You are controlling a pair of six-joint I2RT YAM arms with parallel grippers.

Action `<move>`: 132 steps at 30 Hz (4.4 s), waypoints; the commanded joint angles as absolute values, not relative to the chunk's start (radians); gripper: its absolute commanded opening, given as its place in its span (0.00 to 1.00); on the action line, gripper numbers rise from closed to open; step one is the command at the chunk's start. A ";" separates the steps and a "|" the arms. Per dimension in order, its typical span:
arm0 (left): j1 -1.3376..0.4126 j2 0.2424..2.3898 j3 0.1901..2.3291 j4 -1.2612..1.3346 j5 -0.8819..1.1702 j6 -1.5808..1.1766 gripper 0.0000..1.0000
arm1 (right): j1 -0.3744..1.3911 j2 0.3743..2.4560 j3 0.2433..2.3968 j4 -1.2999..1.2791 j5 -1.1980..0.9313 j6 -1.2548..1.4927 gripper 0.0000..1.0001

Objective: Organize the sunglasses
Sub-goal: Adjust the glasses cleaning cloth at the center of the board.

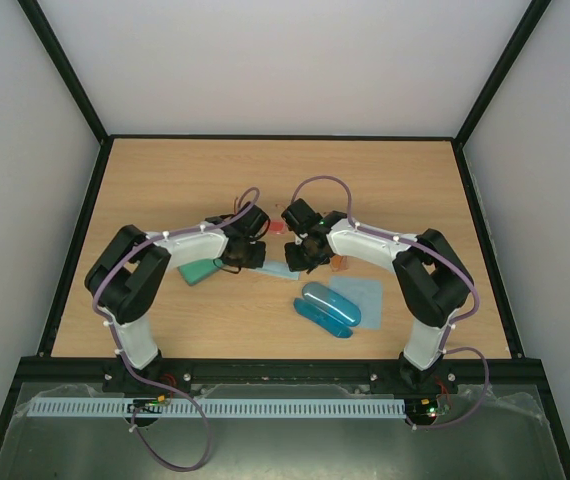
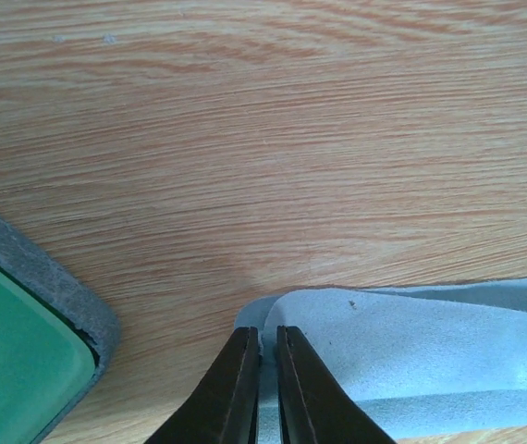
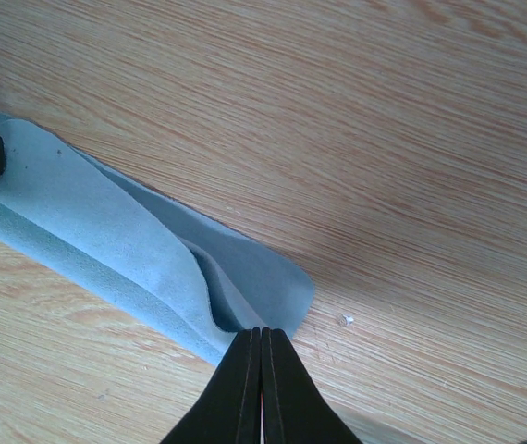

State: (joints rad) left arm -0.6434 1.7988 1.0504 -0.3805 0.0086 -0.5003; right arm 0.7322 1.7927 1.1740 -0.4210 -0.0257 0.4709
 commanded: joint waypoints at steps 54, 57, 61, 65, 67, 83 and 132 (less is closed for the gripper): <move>-0.638 1.631 1.105 -0.476 -0.067 -0.523 0.03 | 0.723 1.716 1.265 -0.526 0.000 0.433 0.01; -0.634 1.629 1.101 -0.475 -0.069 -0.524 0.07 | 0.723 1.703 1.272 -0.525 -0.009 0.427 0.01; -0.631 1.625 1.096 -0.475 -0.069 -0.525 0.18 | 0.724 1.693 1.278 -0.529 -0.009 0.427 0.01; -0.630 1.616 1.088 -0.466 -0.070 -0.529 0.25 | 0.723 1.700 1.271 -0.530 -0.004 0.424 0.01; -0.630 1.612 1.077 -0.450 -0.051 -0.529 0.26 | 0.723 1.700 1.261 -0.522 -0.006 0.426 0.01; -0.624 1.693 1.069 -0.331 0.021 -0.543 0.25 | 0.713 1.790 1.129 -0.413 -0.015 0.443 0.01; -0.667 1.892 1.195 -0.387 -0.045 -0.490 0.13 | 0.709 1.820 1.127 -0.395 -0.030 0.423 0.01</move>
State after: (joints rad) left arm -0.6582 1.8740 1.1671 -0.3656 -0.0349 -0.5007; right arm 0.7124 1.8091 1.1282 -0.3756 -0.0223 0.4328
